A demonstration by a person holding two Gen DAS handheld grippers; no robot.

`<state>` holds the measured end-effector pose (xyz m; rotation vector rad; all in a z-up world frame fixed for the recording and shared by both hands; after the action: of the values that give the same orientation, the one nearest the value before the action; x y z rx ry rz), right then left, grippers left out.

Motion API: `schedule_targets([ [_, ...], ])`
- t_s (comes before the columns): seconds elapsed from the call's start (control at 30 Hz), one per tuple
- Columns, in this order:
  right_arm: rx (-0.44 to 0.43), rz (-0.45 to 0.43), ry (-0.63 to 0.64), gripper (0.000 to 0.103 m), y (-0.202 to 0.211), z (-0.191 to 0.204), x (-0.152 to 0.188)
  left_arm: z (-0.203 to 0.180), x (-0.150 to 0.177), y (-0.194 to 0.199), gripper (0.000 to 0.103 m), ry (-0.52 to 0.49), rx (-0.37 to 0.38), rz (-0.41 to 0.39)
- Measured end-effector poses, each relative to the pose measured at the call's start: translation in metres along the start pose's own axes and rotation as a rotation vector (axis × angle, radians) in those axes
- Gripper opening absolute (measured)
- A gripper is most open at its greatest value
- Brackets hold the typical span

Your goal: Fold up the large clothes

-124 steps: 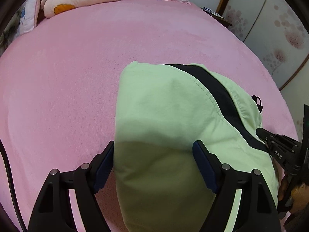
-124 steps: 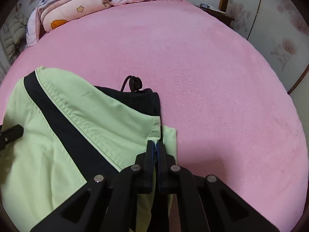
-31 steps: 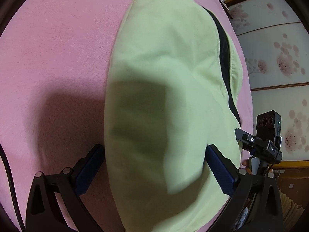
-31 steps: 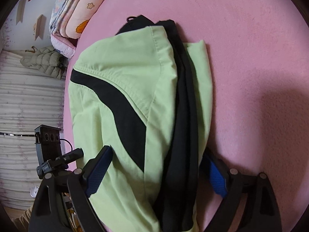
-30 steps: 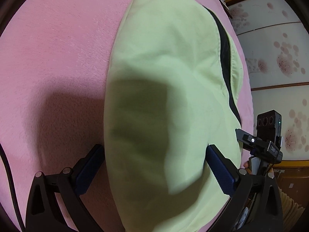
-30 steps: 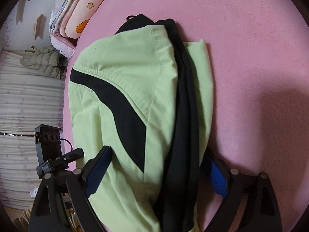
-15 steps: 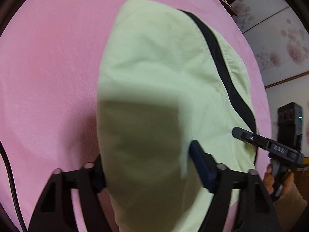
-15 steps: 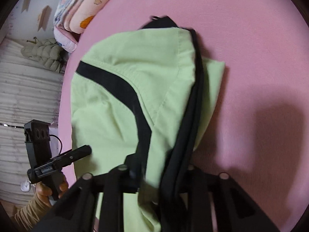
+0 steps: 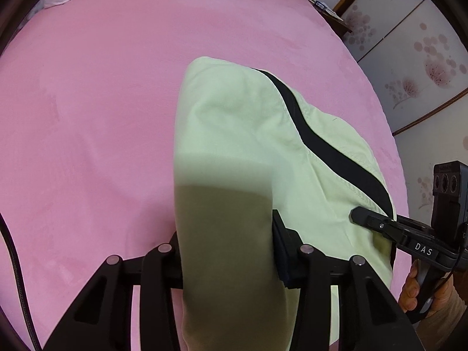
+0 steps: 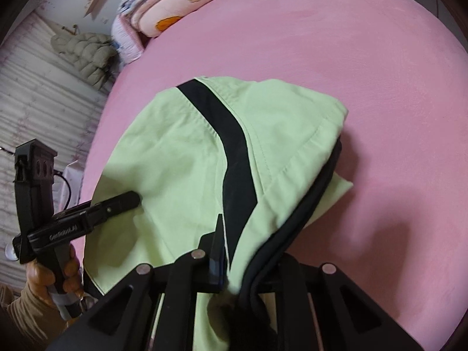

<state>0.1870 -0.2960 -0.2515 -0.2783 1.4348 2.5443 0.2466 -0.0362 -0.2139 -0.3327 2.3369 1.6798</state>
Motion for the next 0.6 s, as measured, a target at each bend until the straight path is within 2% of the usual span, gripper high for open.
schedule_targets([
  [0.17,-0.032,-0.013,0.031,0.01,-0.008,0.061,0.006,0.044,0.008,0.047,0.042,0.006,-0.045,-0.03],
  [0.33,-0.065,-0.024,0.084,0.01,-0.031,0.127,-0.005,0.111,0.001,0.087,0.042,0.033,-0.074,-0.074],
  [0.43,-0.083,-0.042,0.117,0.01,-0.048,0.165,-0.022,0.156,-0.015,0.107,0.042,0.037,-0.086,-0.101],
  [0.6,-0.106,-0.098,0.168,0.01,-0.087,0.224,-0.062,0.23,-0.066,0.125,0.043,0.032,-0.096,-0.147],
])
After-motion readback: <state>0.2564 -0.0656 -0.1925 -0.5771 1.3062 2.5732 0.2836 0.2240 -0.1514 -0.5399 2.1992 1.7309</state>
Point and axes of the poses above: each gripper's, at about its wrist camera, not at the fingertips, and y roughly against the way its jaws point, z to its left, x to its underside, the point moved 1 cm from there along -y, roughly the way its jaws point, and after that the axes turned 3 degrees about -z, right-handed, at the moved point
